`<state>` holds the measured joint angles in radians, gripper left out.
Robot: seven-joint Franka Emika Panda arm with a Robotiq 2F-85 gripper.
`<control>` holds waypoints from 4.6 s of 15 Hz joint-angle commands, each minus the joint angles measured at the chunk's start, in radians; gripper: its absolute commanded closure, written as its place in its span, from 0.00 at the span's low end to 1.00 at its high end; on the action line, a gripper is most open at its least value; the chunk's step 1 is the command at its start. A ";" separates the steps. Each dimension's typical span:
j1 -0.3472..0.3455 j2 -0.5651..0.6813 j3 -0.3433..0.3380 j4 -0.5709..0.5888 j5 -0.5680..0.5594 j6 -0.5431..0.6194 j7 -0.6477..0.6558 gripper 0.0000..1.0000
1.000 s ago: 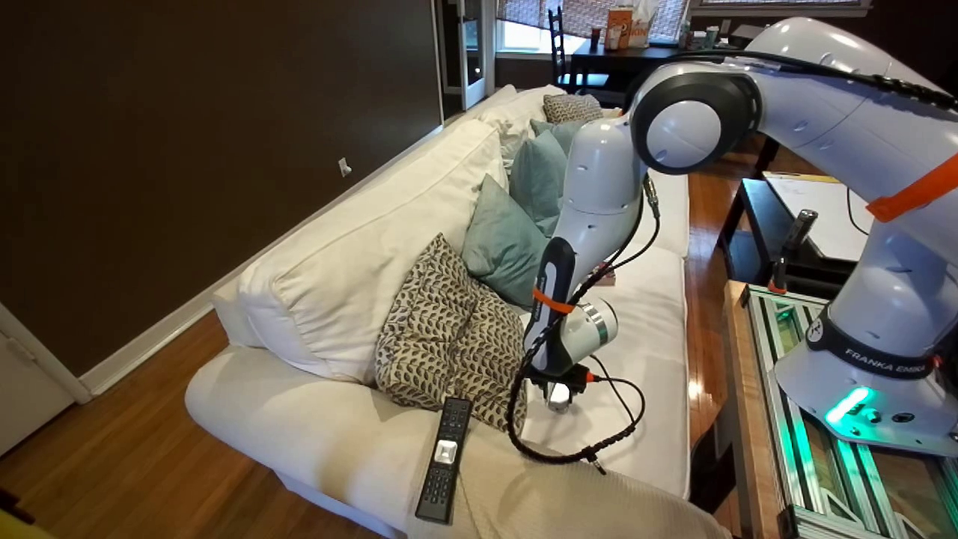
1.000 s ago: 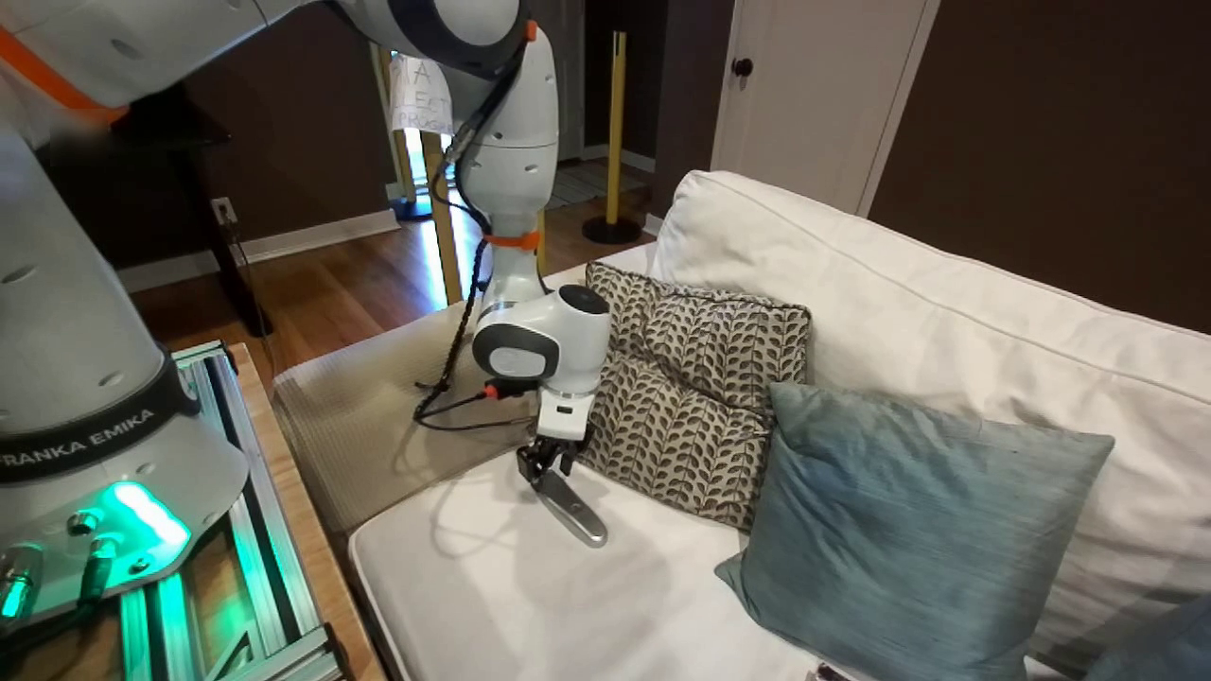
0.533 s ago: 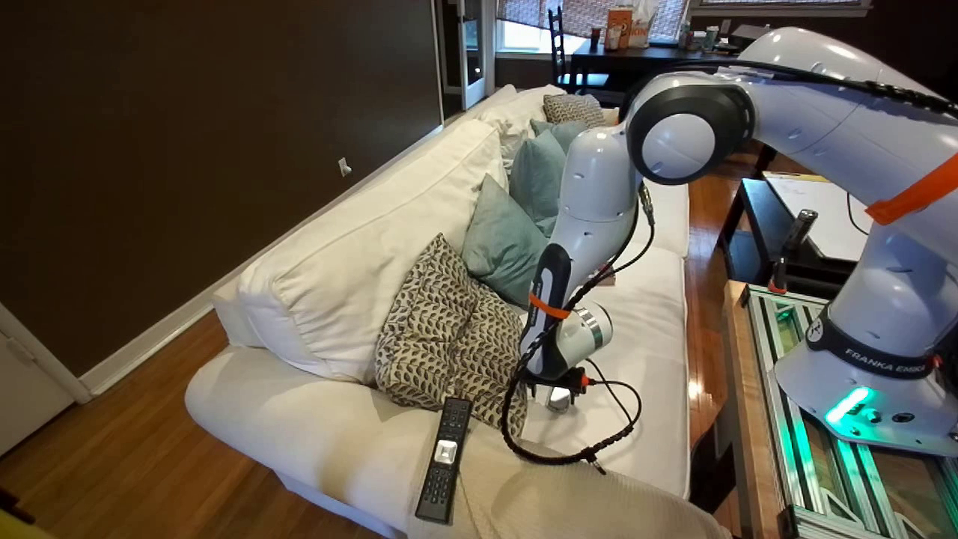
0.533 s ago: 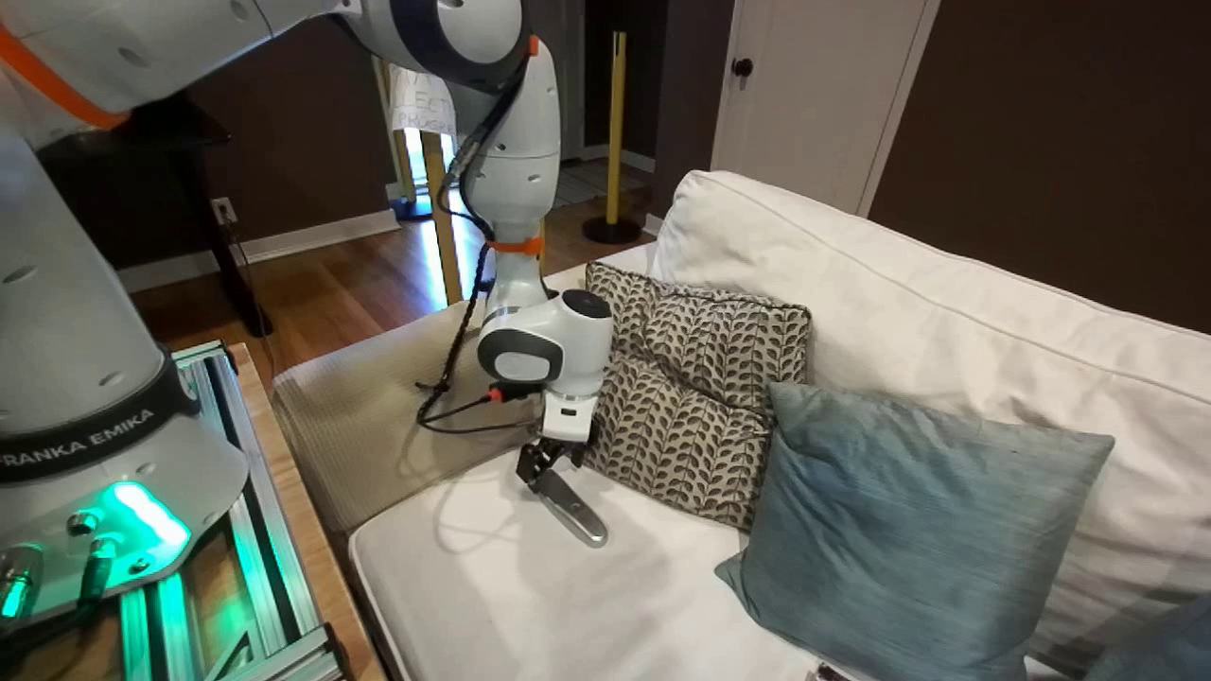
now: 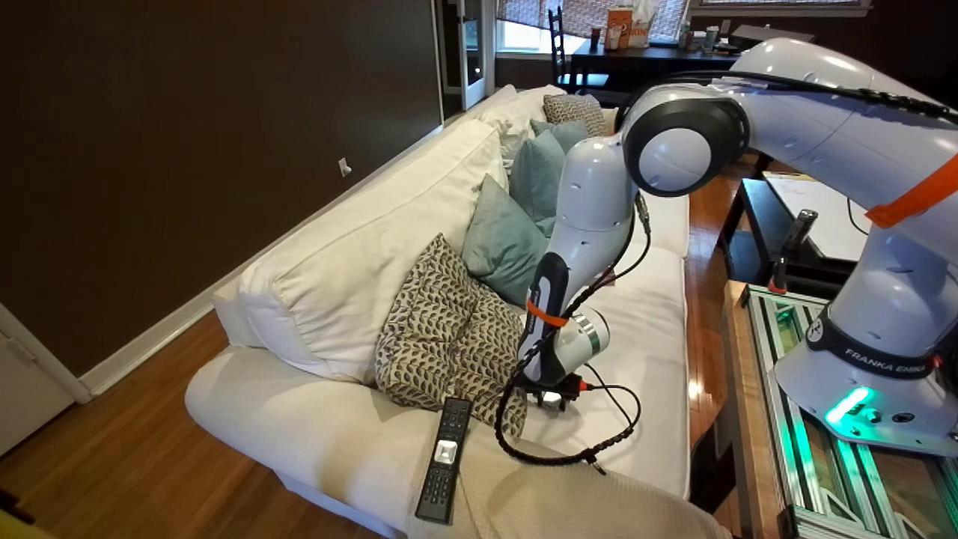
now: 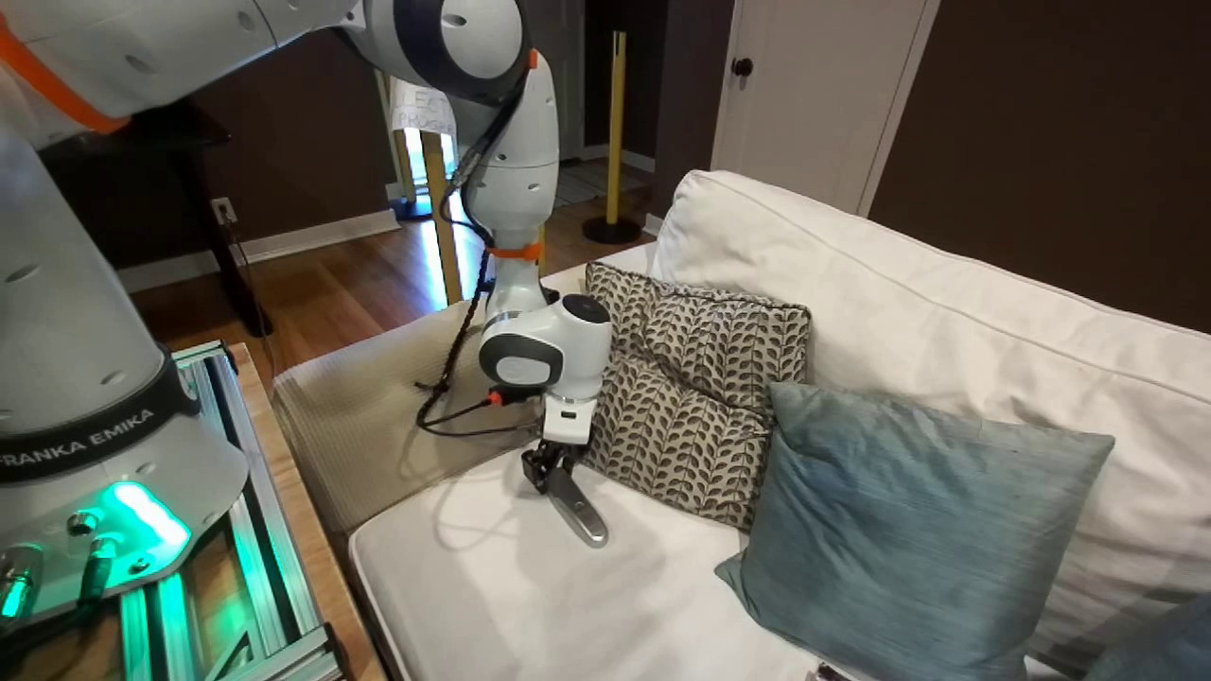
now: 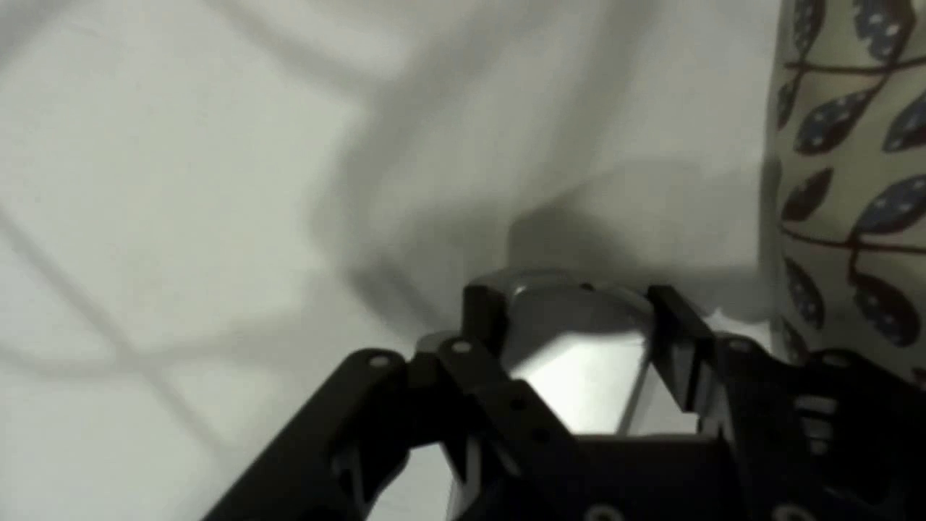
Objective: Put the grey remote upright, then put it on the armrest of the chair
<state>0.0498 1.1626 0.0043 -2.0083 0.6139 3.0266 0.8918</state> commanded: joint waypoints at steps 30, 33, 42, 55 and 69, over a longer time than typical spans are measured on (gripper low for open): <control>-0.858 -0.154 0.305 -0.125 0.205 -0.610 -0.965 0.70; -0.820 -0.159 0.239 -0.116 0.270 -0.624 -0.981 0.70; -0.585 -0.247 0.030 -0.135 0.483 -0.601 -0.925 0.70; -0.161 -0.188 -0.173 -0.112 0.399 -0.496 -0.545 0.00; -0.038 -0.174 -0.144 -0.141 0.410 -0.297 -0.396 0.00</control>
<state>0.0199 0.9902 -0.1457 -2.1495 1.0369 2.7254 0.4872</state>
